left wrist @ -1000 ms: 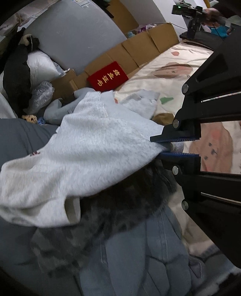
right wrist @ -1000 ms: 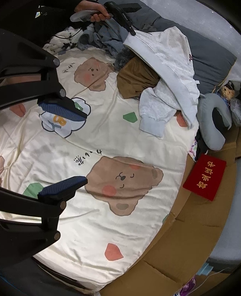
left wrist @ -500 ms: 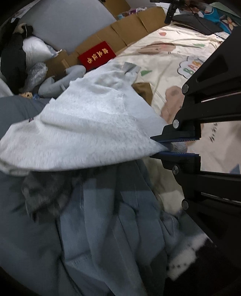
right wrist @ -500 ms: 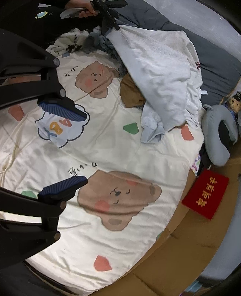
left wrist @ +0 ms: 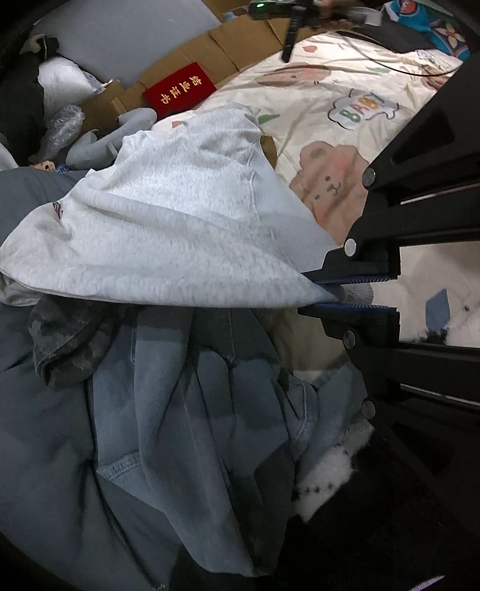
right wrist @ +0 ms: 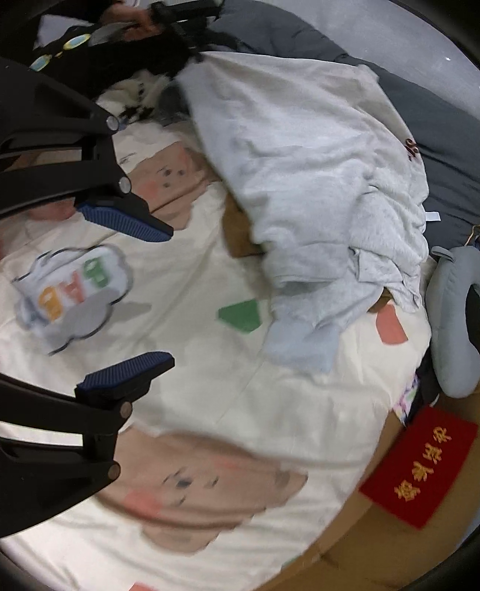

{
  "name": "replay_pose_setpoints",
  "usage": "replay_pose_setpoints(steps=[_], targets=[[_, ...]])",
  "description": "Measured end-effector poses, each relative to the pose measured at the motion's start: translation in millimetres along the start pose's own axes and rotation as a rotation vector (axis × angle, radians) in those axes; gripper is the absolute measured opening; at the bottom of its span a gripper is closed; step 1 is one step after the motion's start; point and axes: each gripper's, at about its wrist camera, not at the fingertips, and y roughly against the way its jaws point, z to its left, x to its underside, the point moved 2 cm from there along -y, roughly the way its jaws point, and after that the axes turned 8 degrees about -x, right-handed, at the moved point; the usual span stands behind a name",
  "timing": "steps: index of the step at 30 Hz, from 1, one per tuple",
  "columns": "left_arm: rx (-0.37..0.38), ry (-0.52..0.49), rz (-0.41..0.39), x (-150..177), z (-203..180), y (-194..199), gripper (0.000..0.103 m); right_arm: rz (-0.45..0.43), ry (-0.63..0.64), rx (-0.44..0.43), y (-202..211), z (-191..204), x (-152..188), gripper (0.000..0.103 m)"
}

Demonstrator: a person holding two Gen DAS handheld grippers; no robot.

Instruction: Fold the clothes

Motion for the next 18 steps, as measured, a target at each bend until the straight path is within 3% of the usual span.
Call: replay_pose_setpoints(steps=[4, 13, 18], targets=[[-0.014, 0.007, 0.012, 6, 7, -1, 0.008, -0.008, -0.006, -0.045, -34, 5, -22, 0.069], [-0.014, 0.016, 0.039, 17, 13, -11, 0.008, 0.001, -0.038, -0.102, -102, 20, -54, 0.069], [-0.002, 0.025, 0.049, 21, 13, -19, 0.008, 0.013, -0.021, -0.080, -119, 23, -66, 0.069]])
